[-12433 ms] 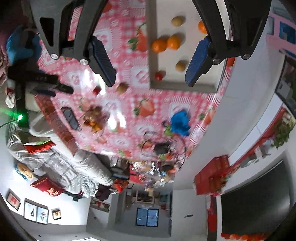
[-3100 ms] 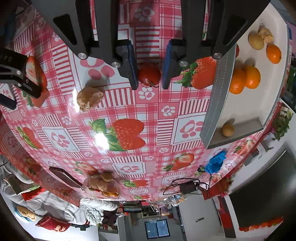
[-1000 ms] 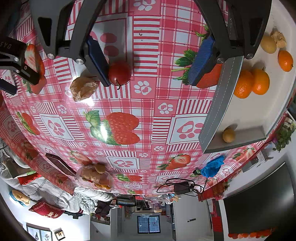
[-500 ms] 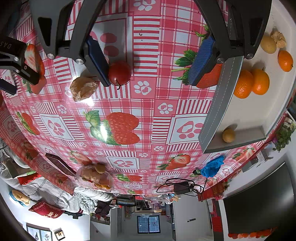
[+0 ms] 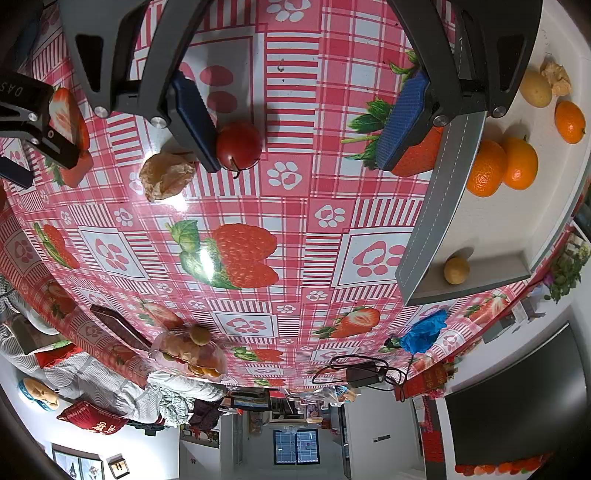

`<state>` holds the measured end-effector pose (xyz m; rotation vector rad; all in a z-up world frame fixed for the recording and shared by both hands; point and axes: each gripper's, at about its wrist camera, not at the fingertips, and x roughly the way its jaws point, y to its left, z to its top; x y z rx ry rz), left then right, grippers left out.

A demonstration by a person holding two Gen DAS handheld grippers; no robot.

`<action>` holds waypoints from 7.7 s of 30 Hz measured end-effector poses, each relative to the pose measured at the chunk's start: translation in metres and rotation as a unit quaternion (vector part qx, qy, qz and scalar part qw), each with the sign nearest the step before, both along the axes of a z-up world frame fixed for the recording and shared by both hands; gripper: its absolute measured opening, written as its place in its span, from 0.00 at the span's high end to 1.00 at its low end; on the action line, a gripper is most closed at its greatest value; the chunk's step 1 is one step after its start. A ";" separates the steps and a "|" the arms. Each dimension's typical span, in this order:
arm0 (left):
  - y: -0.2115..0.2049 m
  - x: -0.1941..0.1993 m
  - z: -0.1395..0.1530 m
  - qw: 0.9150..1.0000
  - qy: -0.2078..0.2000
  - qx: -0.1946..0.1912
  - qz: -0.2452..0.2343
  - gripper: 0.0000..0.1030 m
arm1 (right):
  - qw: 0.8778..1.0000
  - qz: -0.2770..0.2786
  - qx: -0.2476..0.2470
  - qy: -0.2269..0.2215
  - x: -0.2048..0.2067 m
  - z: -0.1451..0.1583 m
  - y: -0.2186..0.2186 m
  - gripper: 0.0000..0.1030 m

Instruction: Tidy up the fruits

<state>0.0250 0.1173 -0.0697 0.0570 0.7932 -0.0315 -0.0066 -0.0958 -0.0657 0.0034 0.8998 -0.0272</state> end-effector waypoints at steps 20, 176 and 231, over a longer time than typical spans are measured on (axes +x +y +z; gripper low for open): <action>0.000 0.000 0.000 1.000 0.000 0.000 0.000 0.15 | 1.000 0.000 0.000 0.000 0.000 0.000 0.000 0.00; 0.212 0.005 0.047 0.993 0.052 -0.036 0.101 0.77 | 0.952 0.279 0.077 0.097 0.086 0.053 0.289 0.69; 0.210 -0.008 0.047 0.993 0.056 -0.035 0.099 0.19 | 0.950 0.292 0.056 0.093 0.074 0.061 0.303 0.39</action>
